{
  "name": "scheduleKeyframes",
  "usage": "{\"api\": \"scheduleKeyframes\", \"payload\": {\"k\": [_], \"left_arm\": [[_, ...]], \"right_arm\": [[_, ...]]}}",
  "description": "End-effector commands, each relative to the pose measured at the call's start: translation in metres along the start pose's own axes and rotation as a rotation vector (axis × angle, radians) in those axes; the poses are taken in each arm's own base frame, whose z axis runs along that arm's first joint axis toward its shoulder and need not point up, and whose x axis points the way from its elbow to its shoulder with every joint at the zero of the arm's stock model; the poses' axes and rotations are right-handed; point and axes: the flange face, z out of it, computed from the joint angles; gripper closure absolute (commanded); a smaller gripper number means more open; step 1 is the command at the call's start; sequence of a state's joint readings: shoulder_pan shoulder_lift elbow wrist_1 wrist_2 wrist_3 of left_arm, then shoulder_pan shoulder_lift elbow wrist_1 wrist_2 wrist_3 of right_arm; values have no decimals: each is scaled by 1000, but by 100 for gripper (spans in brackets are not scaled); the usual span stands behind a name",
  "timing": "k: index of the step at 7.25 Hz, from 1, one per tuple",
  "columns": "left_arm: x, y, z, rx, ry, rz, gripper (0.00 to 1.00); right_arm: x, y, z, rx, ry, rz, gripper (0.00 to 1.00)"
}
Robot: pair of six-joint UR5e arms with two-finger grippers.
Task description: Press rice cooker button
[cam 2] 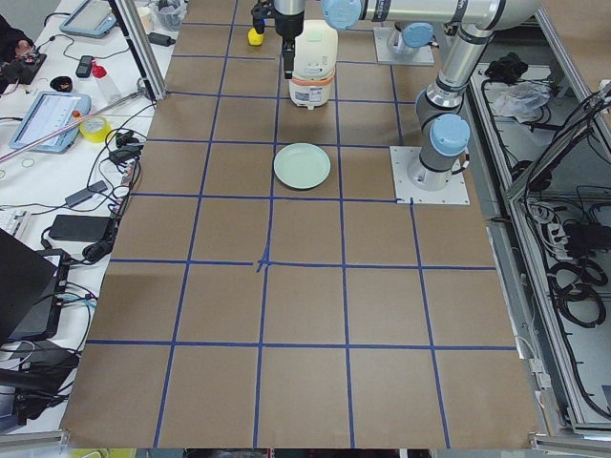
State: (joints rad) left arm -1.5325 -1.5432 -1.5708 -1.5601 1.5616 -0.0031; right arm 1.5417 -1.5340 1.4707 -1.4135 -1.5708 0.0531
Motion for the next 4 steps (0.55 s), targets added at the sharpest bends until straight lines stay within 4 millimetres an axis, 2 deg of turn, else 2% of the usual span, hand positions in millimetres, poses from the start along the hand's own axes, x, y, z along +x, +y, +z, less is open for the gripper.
{"api": "scheduleKeyframes", "payload": {"k": [1, 4], "left_arm": [[0, 0, 0, 0, 0, -2, 0], [0, 0, 0, 0, 0, 0, 0]], "right_arm": [[0, 0, 0, 4, 0, -1, 0], [0, -2, 0, 8, 0, 2, 0]]}}
